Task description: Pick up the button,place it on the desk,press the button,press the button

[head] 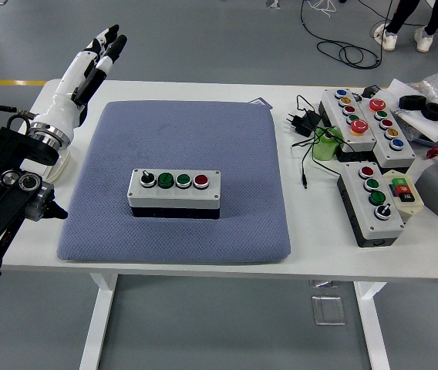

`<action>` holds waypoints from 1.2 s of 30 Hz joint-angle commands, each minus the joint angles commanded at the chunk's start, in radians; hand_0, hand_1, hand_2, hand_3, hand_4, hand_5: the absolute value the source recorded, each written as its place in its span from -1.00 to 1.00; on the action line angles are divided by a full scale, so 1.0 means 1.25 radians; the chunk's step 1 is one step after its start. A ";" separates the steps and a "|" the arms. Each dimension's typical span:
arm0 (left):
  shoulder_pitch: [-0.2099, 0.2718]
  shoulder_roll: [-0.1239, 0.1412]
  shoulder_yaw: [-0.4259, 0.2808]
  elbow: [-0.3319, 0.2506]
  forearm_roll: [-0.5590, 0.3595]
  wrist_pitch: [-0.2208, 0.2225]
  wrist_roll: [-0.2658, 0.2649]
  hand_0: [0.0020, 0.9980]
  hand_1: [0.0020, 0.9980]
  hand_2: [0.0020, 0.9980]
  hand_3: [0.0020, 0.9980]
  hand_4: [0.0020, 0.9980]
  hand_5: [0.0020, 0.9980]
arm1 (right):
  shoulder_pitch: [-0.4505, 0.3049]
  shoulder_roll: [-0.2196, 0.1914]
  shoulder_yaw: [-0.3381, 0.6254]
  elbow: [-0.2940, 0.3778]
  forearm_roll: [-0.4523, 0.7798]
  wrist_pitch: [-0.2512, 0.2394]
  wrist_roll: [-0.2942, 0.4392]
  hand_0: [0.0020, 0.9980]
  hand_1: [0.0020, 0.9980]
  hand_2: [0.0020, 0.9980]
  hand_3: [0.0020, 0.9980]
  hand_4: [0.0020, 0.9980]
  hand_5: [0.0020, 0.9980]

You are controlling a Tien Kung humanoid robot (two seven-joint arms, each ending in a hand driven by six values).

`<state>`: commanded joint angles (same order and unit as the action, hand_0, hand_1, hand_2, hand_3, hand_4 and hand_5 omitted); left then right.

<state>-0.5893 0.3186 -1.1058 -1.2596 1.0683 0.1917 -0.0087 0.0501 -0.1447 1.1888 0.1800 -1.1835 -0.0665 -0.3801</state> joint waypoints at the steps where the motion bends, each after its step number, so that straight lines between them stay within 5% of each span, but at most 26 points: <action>1: 0.005 0.000 -0.004 0.004 -0.036 -0.005 -0.003 0.80 0.88 1.00 1.00 0.60 1.00 | 0.000 0.000 0.000 0.000 -0.001 0.000 0.000 0.33 0.29 0.48 0.19 -0.23 -0.58; 8: 0.044 0.014 -0.046 0.047 -0.238 -0.063 -0.022 0.74 0.83 0.96 1.00 0.57 1.00 | -0.002 0.002 0.003 0.000 -0.006 0.001 0.000 0.33 0.29 0.48 0.19 -0.23 -0.58; 14: 0.080 0.022 -0.088 0.074 -0.251 -0.092 -0.021 0.69 0.77 0.88 1.00 0.55 1.00 | -0.002 0.003 0.002 0.000 -0.003 0.000 0.001 0.33 0.29 0.48 0.19 -0.23 -0.58; 24: 0.126 0.030 -0.117 0.053 -0.236 -0.132 -0.014 0.69 0.77 0.87 0.99 0.53 1.00 | -0.003 0.005 0.009 0.000 -0.004 -0.002 0.003 0.33 0.29 0.48 0.19 -0.23 -0.58; 36: 0.139 0.034 -0.130 0.049 -0.222 -0.141 -0.017 0.69 0.77 0.87 1.00 0.51 1.00 | -0.007 0.006 0.013 0.000 -0.013 -0.001 0.002 0.33 0.28 0.47 0.19 -0.23 -0.58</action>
<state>-0.4153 0.3606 -1.2689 -1.1986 0.7909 0.0156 -0.0304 0.0410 -0.1374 1.2052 0.1800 -1.2003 -0.0684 -0.3780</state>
